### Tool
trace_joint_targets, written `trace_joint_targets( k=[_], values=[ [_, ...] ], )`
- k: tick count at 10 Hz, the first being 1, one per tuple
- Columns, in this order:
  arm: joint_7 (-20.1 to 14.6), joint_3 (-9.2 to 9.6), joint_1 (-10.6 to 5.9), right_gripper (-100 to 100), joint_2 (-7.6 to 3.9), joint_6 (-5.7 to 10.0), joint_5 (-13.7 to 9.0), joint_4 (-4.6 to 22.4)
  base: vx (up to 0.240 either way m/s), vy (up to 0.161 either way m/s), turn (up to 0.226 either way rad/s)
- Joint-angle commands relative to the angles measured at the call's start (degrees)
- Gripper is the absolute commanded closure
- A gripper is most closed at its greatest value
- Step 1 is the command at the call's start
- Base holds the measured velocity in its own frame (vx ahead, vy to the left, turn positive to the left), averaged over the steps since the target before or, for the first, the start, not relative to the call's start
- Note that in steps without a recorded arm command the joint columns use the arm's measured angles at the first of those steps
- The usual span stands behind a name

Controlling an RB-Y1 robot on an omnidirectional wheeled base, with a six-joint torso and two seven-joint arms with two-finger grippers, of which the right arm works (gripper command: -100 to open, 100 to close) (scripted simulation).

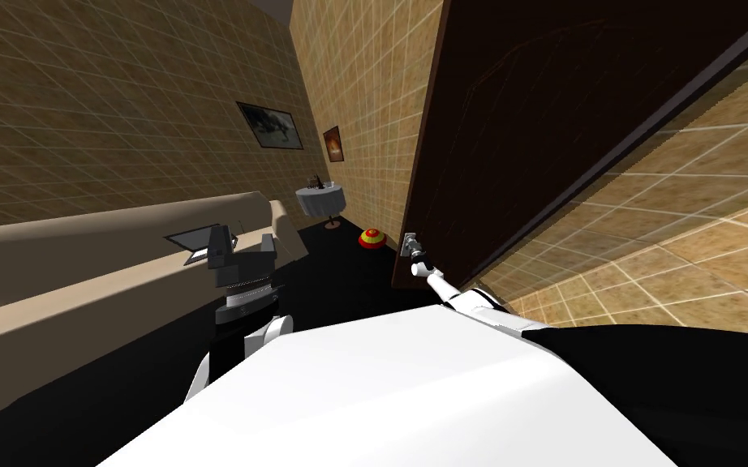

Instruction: Pull the door open

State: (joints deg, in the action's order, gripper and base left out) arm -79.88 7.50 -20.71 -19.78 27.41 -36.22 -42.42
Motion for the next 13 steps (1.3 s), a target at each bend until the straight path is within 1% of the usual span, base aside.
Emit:
trace_joint_targets(
  k=[1, 3, 6, 7, 8, 9, 11, 12, 13],
  values=[
    [-0.9, 1.45, -0.29, 100, 0.24, 0.21, 0.4, -0.1, -0.195, -0.062, 0.042],
    [-1.7, 2.84, -0.21, 100, 0.2, 0.08, 0.8, -0.7, -0.215, -0.083, 0.058],
    [-2.7, 4.49, -0.13, 100, 0.15, -0.08, 1.3, -1.5, -0.159, -0.096, 0.044],
    [-2.1, 3.8, 0.31, 100, 0.16, -0.5, 1.1, -2.0, -0.073, -0.043, 0.026],
    [-3.2, 5.89, 0.08, 100, 1.15, -0.81, 2.4, -2.8, -0.085, -0.01, -0.268],
    [-3.7, 6.68, -0.05, 100, 1.48, -0.87, 2.9, -3.1, -0.125, 0.008, -0.242],
    [-3.7, 6.68, -0.05, 100, 1.48, -0.87, 2.9, -3.1, -0.054, 0.012, -0.02],
    [-4.7, 8.58, -0.34, 100, 2.27, -1.01, 4.2, -3.8, -0.051, -0.023, -0.199],
    [-5.3, 9.64, -0.49, 100, 2.69, -1.1, 4.8, -4.2, -0.077, -0.036, -0.24]
  ],
)
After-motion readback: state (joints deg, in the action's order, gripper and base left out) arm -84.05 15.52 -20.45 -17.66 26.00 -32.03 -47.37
